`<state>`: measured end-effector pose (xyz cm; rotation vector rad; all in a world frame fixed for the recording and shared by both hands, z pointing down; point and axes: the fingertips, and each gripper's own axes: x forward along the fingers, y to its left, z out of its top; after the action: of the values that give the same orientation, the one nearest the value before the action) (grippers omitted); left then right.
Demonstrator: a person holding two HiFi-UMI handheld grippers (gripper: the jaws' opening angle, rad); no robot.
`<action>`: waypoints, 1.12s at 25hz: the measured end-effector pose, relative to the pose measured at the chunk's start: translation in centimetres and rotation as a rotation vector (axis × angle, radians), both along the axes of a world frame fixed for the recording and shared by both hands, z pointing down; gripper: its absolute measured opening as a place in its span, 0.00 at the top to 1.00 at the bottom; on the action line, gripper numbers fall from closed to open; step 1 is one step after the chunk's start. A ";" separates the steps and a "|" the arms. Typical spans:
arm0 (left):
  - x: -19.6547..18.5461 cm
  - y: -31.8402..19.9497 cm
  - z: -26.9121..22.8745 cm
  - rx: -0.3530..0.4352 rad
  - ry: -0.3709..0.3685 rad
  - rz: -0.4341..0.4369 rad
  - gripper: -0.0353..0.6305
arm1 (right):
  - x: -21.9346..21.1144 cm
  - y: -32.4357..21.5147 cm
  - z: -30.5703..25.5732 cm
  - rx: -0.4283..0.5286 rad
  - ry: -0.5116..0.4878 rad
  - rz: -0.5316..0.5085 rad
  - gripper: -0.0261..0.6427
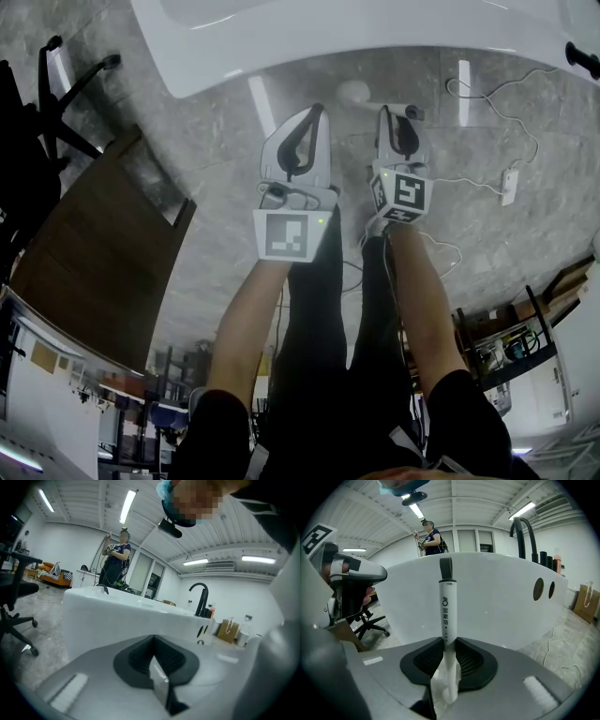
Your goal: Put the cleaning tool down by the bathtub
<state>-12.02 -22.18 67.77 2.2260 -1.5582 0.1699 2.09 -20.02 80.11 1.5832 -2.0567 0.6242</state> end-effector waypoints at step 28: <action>-0.9 -1.8 1.0 -0.003 0.023 0.013 0.94 | -1.2 -2.9 4.2 -0.054 0.029 -0.004 0.83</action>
<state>-12.95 -23.95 68.73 2.2285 -1.5303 0.1499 0.94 -22.96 84.30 1.5484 -2.0047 0.6457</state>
